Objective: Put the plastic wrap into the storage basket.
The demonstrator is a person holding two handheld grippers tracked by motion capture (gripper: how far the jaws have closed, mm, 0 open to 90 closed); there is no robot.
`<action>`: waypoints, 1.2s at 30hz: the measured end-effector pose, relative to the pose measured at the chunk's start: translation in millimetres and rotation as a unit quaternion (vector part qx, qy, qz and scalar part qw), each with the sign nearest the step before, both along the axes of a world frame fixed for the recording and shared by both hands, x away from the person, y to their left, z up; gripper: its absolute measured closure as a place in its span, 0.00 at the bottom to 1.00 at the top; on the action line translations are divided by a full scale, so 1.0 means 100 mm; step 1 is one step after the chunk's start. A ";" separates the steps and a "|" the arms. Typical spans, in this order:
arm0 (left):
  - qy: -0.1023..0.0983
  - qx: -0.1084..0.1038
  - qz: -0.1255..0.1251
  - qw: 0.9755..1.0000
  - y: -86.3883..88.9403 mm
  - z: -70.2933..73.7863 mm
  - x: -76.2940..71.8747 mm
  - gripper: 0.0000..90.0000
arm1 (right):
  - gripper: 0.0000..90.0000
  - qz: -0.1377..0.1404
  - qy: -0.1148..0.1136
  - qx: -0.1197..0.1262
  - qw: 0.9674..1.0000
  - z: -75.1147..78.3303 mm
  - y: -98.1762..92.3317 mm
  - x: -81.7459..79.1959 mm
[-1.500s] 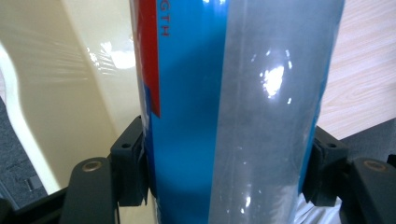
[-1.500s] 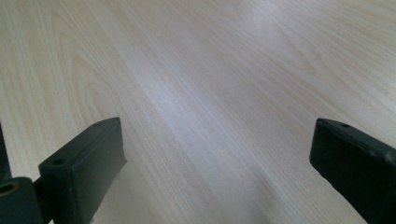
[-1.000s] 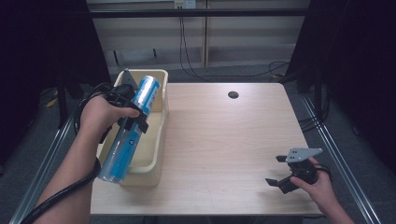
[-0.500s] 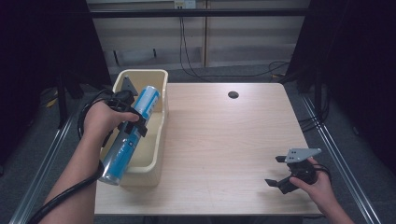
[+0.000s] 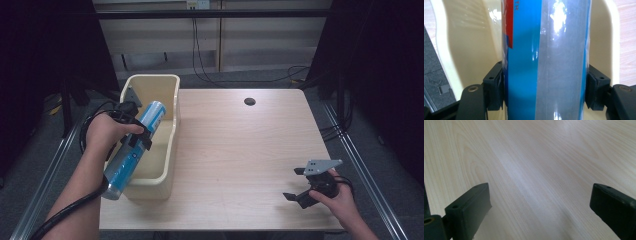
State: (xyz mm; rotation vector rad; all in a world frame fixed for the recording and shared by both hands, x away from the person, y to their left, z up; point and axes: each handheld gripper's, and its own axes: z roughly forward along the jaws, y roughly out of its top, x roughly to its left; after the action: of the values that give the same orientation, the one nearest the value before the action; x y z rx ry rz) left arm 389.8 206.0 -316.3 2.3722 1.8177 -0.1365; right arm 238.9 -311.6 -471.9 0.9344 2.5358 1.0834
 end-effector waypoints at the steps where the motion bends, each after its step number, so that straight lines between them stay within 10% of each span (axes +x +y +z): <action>1: 0.000 0.003 -0.001 1.000 0.01 -0.01 0.00 0.36 | 0.03 0.002 0.002 0.000 1.000 -0.01 0.01 0.00; 36: 0.022 0.023 -0.012 0.999 -0.02 -0.26 0.05 0.35 | 0.03 0.009 0.005 -0.005 1.000 -0.04 0.04 0.01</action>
State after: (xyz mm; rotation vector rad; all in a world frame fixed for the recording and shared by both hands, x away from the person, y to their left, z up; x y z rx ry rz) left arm 394.5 204.4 -342.0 2.4411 1.8324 -0.1505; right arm 239.6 -307.5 -475.7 0.9183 2.5599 1.0717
